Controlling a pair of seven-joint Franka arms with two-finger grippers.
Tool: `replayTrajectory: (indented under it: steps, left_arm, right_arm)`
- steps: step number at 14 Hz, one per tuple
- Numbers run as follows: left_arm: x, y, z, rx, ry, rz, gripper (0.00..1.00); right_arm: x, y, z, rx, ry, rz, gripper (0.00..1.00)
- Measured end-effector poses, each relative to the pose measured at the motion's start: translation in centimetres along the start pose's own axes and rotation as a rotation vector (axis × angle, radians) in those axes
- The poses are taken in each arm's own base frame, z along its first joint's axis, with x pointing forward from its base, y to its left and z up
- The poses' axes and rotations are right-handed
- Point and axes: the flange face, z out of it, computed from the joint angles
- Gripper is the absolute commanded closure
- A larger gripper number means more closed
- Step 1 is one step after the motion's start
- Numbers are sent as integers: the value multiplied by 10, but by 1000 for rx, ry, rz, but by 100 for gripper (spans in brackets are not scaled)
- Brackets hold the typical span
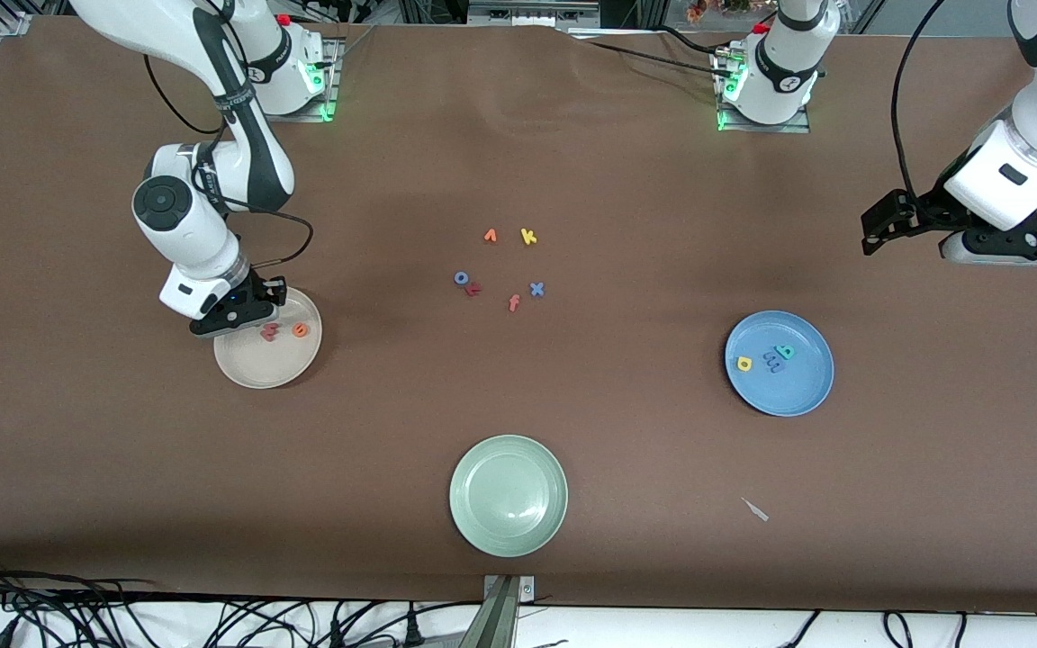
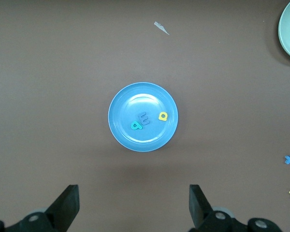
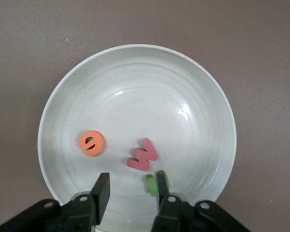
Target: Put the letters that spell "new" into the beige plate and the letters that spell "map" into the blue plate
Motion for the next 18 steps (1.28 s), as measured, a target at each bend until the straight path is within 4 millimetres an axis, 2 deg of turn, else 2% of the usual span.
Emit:
replayTrajectory:
  steps: [3, 5, 9, 12, 14, 16, 17, 18]
  left_arm:
    - [0, 0, 0, 0, -1, 0, 0]
    - [0, 0, 0, 0, -1, 1, 0]
    - [0, 1, 0, 0, -1, 2, 0]
    - [-1, 4, 1, 0, -5, 8, 0]
    - [-2, 9, 1, 1, -14, 17, 0]
    - [-3, 13, 1, 1, -15, 23, 0]
    - [-3, 13, 1, 1, -15, 24, 0]
    - [-3, 13, 1, 1, -15, 24, 0]
  right_arm:
    - [10, -9, -10, 19, -3, 34, 50]
    - [29, -19, -31, 39, -45, 49, 50]
    - [75, -24, -112, 75, -116, 58, 50]
    - [95, -23, -169, 87, -128, 55, 51]
    - [102, -24, -197, 91, -141, 48, 51]
    - [106, -23, -216, 85, -147, 40, 50]
    - [108, -23, -226, 80, -149, 36, 44]
    - [110, -23, -237, 79, -149, 33, 18]
